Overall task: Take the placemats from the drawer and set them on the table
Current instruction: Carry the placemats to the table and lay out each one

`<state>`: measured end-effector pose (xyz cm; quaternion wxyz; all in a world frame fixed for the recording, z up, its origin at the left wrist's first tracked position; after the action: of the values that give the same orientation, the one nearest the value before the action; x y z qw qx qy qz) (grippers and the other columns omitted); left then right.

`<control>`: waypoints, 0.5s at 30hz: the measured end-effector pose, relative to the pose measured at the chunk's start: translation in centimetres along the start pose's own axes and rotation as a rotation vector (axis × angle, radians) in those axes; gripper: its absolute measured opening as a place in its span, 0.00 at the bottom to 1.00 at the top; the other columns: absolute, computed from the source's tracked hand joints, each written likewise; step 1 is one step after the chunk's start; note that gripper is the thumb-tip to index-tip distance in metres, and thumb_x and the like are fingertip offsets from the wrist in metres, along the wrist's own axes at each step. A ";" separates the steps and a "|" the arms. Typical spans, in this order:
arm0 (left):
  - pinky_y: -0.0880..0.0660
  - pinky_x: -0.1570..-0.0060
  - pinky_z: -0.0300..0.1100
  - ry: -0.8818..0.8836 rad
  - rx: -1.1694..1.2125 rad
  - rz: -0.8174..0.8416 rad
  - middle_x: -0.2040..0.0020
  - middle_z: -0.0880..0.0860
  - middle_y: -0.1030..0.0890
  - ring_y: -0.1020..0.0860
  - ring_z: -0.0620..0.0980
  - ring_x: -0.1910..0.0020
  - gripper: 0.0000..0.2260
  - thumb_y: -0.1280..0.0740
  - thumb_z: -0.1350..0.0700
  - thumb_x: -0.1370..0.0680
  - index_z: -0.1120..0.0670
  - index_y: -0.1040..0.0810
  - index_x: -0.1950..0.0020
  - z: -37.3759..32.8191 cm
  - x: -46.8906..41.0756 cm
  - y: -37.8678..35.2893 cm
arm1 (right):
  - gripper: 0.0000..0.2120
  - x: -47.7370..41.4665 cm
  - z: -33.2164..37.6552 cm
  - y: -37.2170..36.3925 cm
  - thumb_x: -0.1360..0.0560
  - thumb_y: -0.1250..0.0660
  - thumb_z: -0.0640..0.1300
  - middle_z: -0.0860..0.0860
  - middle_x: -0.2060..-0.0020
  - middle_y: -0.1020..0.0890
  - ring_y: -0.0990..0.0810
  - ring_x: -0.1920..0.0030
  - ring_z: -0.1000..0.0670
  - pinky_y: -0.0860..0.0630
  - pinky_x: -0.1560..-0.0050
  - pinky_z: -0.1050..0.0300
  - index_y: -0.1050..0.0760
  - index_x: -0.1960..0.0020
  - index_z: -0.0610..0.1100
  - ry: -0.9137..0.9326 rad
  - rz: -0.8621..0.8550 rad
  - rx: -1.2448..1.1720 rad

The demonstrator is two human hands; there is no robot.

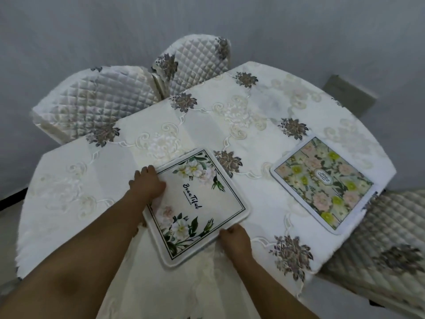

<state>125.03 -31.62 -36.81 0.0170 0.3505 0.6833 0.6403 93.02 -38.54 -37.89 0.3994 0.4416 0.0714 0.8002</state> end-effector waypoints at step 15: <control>0.34 0.62 0.45 -0.085 0.150 -0.265 0.54 0.63 0.21 0.23 0.61 0.56 0.07 0.39 0.60 0.21 0.61 0.28 0.45 -0.1 4.2 2.0 | 0.14 -1.6 -0.8 -0.4 0.28 0.37 0.51 0.49 0.51 0.16 0.17 0.51 0.45 0.19 0.47 0.45 0.23 0.45 0.48 -0.050 -0.075 -0.327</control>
<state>122.72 -29.72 -33.27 0.1040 0.2844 0.7681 0.5643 93.07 -39.22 -39.63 0.4972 0.3875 -0.0530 0.7745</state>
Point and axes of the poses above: each hand's wrist, its own x-axis away from the middle knuckle, its own y-axis out of the back of the hand, z = x × y, the point moved 6 cm from there along -x, towards the middle knuckle
